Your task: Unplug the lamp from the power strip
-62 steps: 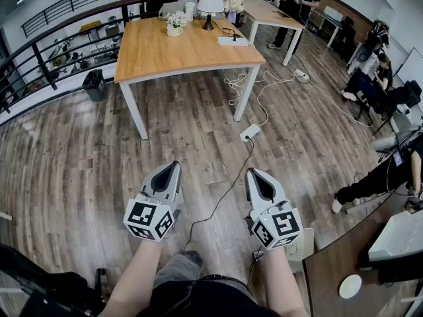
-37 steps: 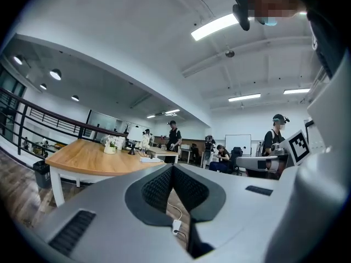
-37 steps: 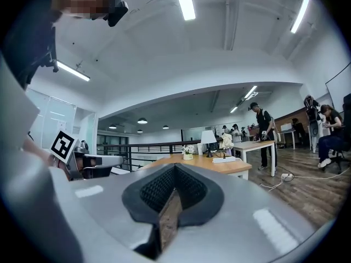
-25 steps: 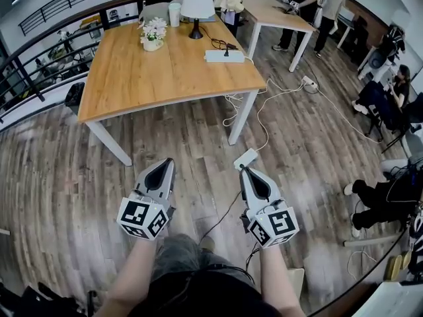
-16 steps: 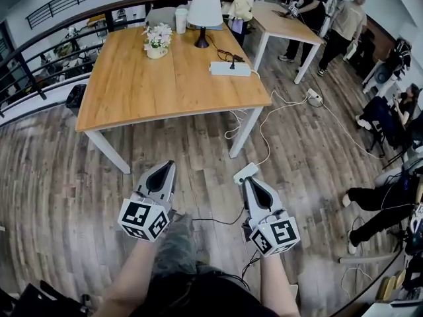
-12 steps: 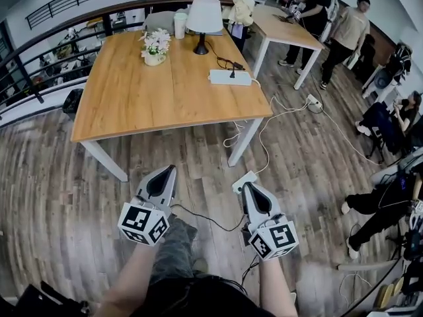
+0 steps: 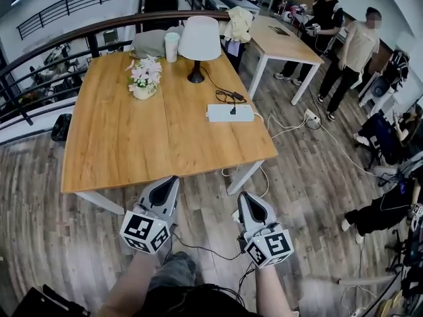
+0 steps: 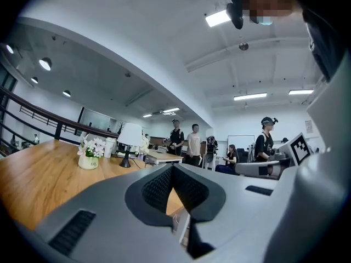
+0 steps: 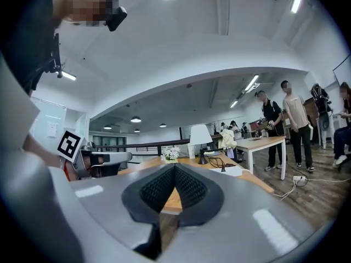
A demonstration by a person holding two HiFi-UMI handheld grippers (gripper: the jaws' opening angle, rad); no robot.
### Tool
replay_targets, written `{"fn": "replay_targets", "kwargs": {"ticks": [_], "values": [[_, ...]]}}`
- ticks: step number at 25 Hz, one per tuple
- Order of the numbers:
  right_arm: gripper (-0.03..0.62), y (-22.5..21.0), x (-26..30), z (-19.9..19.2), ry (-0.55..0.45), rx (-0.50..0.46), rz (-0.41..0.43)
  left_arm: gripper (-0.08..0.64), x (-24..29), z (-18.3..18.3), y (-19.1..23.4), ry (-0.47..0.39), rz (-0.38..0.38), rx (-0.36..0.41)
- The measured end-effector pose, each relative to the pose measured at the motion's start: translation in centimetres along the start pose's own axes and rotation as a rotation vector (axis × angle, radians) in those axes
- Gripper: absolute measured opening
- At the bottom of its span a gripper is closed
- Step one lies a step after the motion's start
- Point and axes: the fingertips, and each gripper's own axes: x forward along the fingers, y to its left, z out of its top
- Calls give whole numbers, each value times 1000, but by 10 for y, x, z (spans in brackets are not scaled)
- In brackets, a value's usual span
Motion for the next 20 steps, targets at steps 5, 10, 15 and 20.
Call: {"fn": "replay_targets", "kwargs": {"ticks": [5, 10, 15, 20], "values": [[8, -17, 51, 4, -12, 0, -42, -3, 44, 13, 35, -5, -44, -7], [8, -30, 82, 3, -14, -5, -82, -3, 76, 10, 55, -3, -96, -13], [9, -39, 94, 7, 15, -16, -99, -3, 100, 10, 59, 4, -124, -39], [8, -69, 107, -2, 26, 7, -115, -3, 124, 3, 59, 14, -130, -47]]}}
